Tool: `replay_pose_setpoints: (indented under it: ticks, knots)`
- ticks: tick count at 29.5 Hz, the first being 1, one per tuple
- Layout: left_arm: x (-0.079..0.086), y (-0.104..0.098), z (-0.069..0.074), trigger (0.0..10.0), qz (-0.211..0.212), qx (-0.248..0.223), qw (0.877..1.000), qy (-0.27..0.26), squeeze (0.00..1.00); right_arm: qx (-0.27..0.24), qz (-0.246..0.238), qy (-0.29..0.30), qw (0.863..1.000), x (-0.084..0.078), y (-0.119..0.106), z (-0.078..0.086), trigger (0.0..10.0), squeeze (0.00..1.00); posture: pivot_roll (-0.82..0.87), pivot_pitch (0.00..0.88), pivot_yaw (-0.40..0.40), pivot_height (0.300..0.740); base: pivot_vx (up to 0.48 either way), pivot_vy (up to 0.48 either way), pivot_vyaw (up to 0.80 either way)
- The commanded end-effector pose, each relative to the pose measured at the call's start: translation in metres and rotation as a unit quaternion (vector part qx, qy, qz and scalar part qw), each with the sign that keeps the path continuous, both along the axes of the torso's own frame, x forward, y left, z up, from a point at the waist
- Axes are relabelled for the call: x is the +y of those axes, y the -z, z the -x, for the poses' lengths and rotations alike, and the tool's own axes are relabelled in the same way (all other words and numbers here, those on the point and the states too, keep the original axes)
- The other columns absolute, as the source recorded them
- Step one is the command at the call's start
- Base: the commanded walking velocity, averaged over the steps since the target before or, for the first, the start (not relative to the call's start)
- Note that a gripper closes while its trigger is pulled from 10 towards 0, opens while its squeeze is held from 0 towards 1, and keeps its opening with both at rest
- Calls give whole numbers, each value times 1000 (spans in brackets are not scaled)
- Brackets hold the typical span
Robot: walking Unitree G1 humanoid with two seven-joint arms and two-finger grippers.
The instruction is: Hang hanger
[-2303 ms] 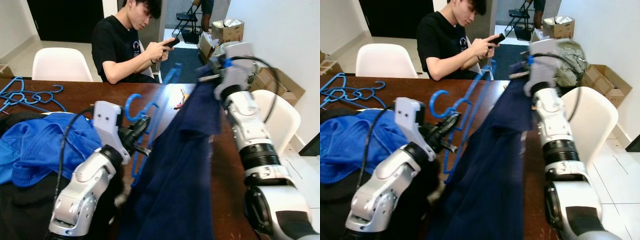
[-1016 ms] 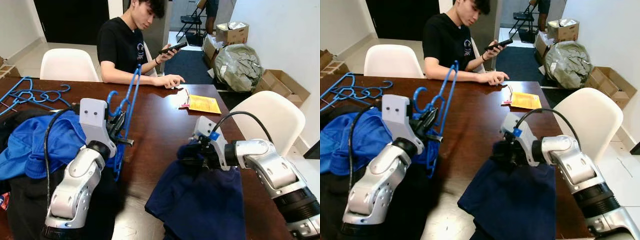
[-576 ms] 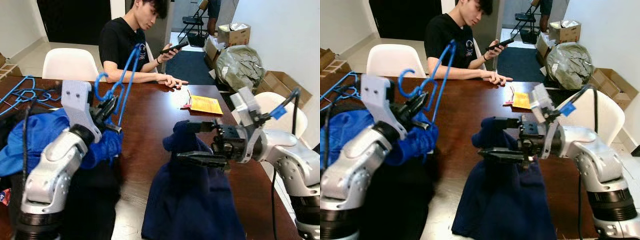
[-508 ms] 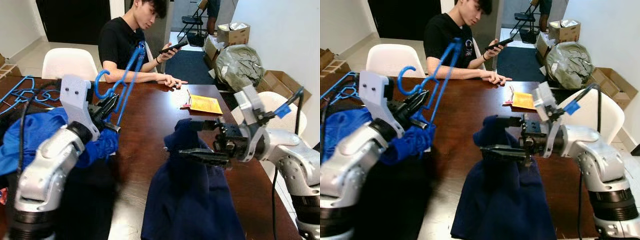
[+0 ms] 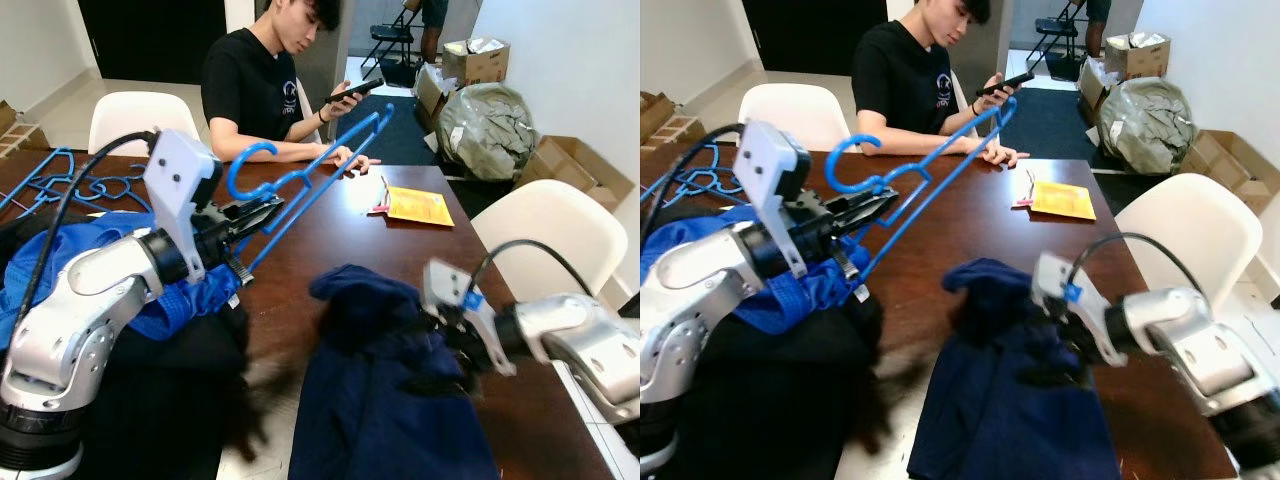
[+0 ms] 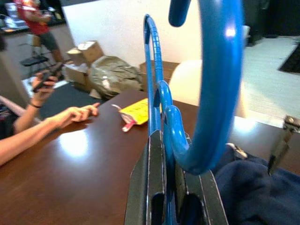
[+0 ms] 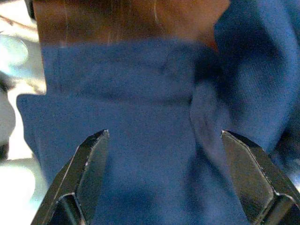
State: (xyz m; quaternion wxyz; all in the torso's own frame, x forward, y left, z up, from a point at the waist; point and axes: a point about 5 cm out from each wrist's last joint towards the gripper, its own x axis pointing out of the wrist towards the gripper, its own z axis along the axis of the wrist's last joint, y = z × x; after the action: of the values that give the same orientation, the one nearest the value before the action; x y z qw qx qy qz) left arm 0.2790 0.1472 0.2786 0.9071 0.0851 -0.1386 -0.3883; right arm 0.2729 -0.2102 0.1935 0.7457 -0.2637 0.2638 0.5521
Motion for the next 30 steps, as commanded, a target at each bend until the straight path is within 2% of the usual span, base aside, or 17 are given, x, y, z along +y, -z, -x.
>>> replay_pose_setpoints:
  ticks: [1,3,7,8,10,11,12,13,15,16,17,19,21,23,27,28,30]
  knots:
    - [-3,-3,3,10000,0,-1,1000,16,0,-11,40,13,999,-7,-2,-3,10000,1000,89,58,-43,740,0,0,0]
    - [-4,-3,4,10000,1,2,1000,24,0,-43,53,34,997,-15,-10,-11,10000,1000,91,57,-42,740,0,0,0]
    - [-6,-4,7,10000,9,5,999,42,0,-74,-40,18,996,-4,-30,-14,10000,1000,92,53,-42,740,0,0,0]
    - [-7,-6,10,10000,13,8,998,64,0,-86,-127,-17,988,7,-49,-11,10000,1000,92,53,-42,740,0,0,0]
    - [-3,-11,18,10000,11,13,994,110,0,-105,-282,-96,949,19,-88,3,10000,1000,95,50,-42,740,0,0,0]
    - [-3,-11,18,10000,11,13,994,110,0,-105,-282,-96,949,19,-88,3,10000,1000,95,50,-42,740,0,0,0]
    - [2,-14,21,10000,18,20,992,127,0,-112,-336,-122,927,18,-102,9,10000,1000,98,47,-43,740,0,0,0]
    - [13,-19,24,10000,27,37,986,158,0,-129,-394,-155,897,12,-121,17,10000,859,99,49,-41,740,0,0,0]
    - [17,-20,25,10000,25,42,985,167,0,-134,-410,-164,887,10,-127,19,10000,831,99,51,-40,740,0,0,0]
    - [20,-21,27,10000,19,48,983,174,0,-143,-417,-169,882,7,-132,20,10000,694,99,51,-40,740,0,0,0]
    - [24,-21,27,10000,8,57,982,177,0,-155,-436,-175,869,1,-141,23,10000,384,99,51,-40,740,0,0,0]
    - [24,-21,27,10000,8,57,982,177,0,-155,-436,-175,869,1,-141,23,10000,384,99,51,-40,740,0,0,0]
    - [31,-17,26,10000,-22,77,980,181,0,-183,-475,-183,841,-13,-159,27,10000,4,105,57,-37,740,0,0,0]
    - [33,-14,26,10000,-43,88,978,182,0,-196,-489,-185,829,-19,-166,29,10000,0,105,57,-36,740,0,0,0]
    - [30,-2,29,10000,-107,123,964,210,0,-205,-435,-174,859,-9,-163,26,10000,0,103,59,-31,740,0,0,0]
    - [23,4,31,10000,-145,137,952,233,0,-200,-340,-184,900,14,-153,24,10000,0,106,62,-27,740,0,0,0]
    - [19,7,32,10000,-165,143,945,244,0,-199,-295,-200,913,25,-149,27,10000,0,105,62,-27,740,0,0,0]
